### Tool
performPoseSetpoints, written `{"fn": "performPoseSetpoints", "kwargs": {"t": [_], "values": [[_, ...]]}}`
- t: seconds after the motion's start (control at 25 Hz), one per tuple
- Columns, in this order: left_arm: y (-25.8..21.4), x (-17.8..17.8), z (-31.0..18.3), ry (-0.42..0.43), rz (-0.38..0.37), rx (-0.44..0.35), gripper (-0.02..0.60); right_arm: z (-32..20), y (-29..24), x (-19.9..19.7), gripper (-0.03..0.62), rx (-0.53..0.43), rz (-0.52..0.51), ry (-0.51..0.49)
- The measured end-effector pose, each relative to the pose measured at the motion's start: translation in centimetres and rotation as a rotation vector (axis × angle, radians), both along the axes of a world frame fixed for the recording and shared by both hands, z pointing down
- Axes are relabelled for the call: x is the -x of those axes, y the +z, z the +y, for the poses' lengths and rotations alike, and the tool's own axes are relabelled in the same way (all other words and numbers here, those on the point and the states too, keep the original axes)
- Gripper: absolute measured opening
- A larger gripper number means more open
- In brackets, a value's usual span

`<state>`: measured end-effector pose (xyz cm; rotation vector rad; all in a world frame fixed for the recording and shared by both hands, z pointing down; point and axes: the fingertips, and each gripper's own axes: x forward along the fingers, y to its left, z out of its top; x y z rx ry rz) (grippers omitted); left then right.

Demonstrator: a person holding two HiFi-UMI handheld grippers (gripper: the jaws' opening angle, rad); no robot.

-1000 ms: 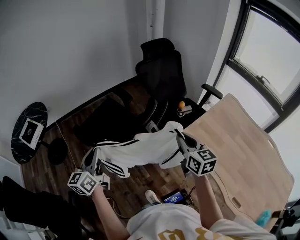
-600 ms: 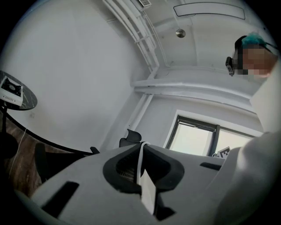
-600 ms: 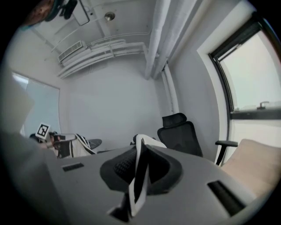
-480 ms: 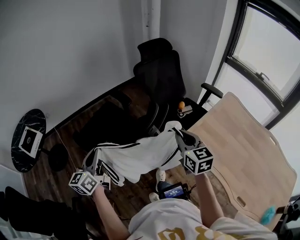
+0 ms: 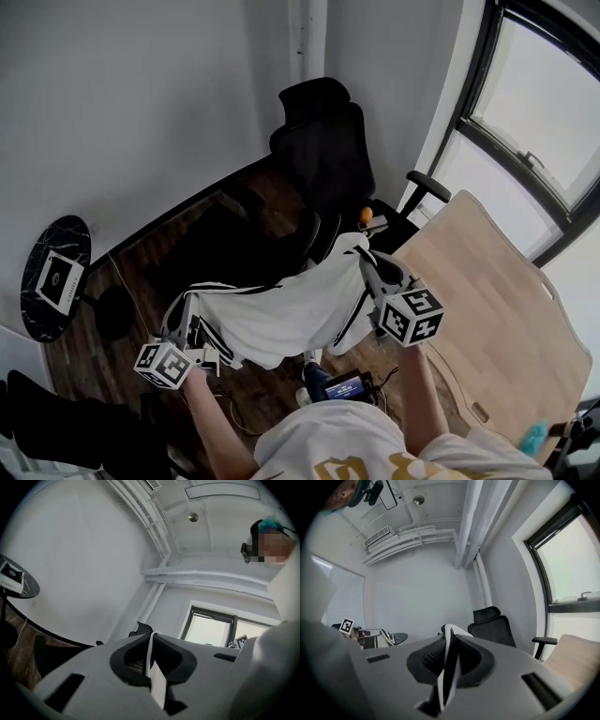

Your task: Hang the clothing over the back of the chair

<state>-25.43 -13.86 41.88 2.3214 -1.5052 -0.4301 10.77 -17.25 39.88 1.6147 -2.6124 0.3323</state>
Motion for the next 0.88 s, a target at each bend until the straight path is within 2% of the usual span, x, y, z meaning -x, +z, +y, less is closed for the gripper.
{"fn": "performPoseSetpoints", "kwargs": {"t": [0.2,0.6,0.88], "values": [[-1.6,0.3,0.3,-0.008,0.038,-0.03,0.026,-1.0,-2.2,-0.2,0.025,-0.044,0.005,-0.001],[-8.3,2.2,0.1,-0.041,0.113,-0.186,0.026,-4.1,-8.1,1.5,0.025,-0.17,-0.015,-0.02],[-9.4,2.6,-3.1,-0.047,0.119,-0.196,0.026,-7.7,-10.3,2.1,0.025,-0.206,0.006,-0.016]]}}
